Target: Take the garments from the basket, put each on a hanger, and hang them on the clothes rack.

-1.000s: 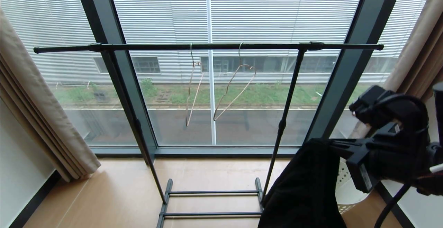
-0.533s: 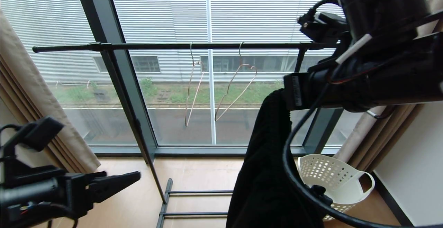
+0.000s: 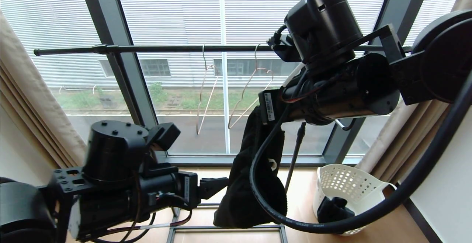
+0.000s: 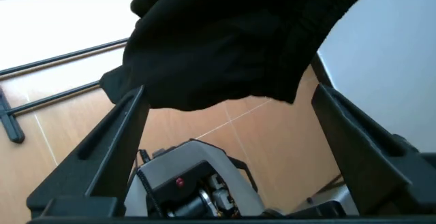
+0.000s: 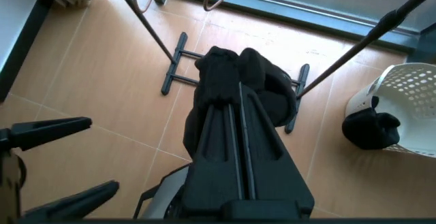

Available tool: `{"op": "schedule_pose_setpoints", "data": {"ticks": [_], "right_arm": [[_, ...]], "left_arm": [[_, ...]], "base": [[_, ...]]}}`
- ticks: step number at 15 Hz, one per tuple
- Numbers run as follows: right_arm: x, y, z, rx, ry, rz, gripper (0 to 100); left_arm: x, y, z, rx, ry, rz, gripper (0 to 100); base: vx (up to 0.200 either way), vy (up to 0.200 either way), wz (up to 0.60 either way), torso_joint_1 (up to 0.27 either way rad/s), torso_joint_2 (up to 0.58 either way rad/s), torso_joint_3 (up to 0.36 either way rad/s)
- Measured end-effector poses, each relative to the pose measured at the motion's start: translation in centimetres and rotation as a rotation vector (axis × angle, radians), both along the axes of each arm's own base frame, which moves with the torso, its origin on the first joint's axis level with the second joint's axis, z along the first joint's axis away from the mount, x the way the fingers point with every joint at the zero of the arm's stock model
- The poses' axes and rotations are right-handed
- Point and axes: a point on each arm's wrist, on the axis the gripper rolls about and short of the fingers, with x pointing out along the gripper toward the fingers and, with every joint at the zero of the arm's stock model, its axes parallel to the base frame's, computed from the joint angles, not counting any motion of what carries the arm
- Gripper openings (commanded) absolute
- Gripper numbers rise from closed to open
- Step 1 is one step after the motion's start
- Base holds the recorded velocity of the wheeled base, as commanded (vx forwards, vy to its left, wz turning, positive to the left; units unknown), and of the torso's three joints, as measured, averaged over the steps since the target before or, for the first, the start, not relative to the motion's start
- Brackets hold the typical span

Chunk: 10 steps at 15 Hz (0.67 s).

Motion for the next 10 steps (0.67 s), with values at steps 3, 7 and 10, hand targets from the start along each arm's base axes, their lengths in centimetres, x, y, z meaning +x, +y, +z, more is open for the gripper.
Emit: {"op": "schedule_pose_setpoints", "data": {"ticks": [3, 7, 10], "right_arm": [[0.8, 0.8, -0.3, 0.004, -0.025, -0.091, 0], [0.6, 1.8, -0.7, -0.013, -0.039, -0.105, 0], [0.4, 1.7, -0.6, -0.003, -0.039, -0.106, 0]], "left_arm": [[1.5, -3.4, -0.8, 0.015, 0.002, 0.006, 100], [3.1, -6.1, -2.2, 0.051, 0.007, 0.035, 100], [4.3, -7.6, -3.3, 0.079, 0.004, 0.061, 100]], "base": [[0.0, 0.0, 0.0, 0.0, 0.0, 0.0], [0.0, 0.0, 0.0, 0.0, 0.0, 0.0], [0.0, 0.0, 0.0, 0.0, 0.0, 0.0]]}}
